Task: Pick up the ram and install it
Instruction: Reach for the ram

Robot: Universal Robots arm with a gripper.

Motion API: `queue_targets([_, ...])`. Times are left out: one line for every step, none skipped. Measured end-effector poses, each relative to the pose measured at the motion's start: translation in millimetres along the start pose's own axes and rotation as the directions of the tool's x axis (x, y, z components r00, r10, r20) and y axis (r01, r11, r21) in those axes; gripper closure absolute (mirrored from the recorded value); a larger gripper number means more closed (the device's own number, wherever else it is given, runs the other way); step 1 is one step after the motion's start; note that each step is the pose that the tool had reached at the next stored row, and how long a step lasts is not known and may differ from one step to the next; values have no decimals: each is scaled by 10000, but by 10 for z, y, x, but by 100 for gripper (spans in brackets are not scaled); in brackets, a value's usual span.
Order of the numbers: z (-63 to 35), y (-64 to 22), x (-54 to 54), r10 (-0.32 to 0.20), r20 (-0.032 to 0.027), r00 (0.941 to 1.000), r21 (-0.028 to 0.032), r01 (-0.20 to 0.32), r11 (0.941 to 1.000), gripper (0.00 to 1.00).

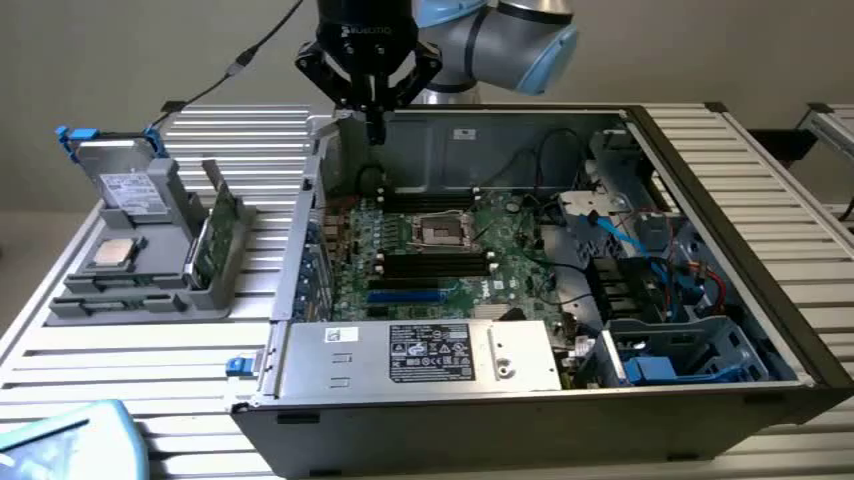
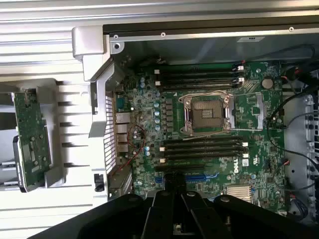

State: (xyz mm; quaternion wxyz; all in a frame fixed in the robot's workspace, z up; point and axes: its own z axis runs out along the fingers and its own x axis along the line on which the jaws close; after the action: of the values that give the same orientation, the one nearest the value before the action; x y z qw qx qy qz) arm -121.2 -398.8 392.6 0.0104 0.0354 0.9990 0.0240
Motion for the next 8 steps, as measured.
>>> queue_targets([0, 0, 0, 0, 0, 10000, -1, 0, 10000, 89])
queue_targets([0, 0, 0, 0, 0, 10000, 0, 0, 10000, 89])
queue_targets([0, 0, 0, 0, 0, 10000, 0, 0, 10000, 89])
queue_targets([0, 0, 0, 0, 0, 10000, 0, 0, 10000, 89])
queue_targets([0, 0, 0, 0, 0, 10000, -1, 0, 10000, 89])
queue_targets([0, 0, 0, 0, 0, 10000, 0, 0, 10000, 89])
queue_targets([0, 0, 0, 0, 0, 10000, -1, 0, 10000, 89])
queue_targets([0, 0, 0, 0, 0, 10000, 0, 0, 10000, 89])
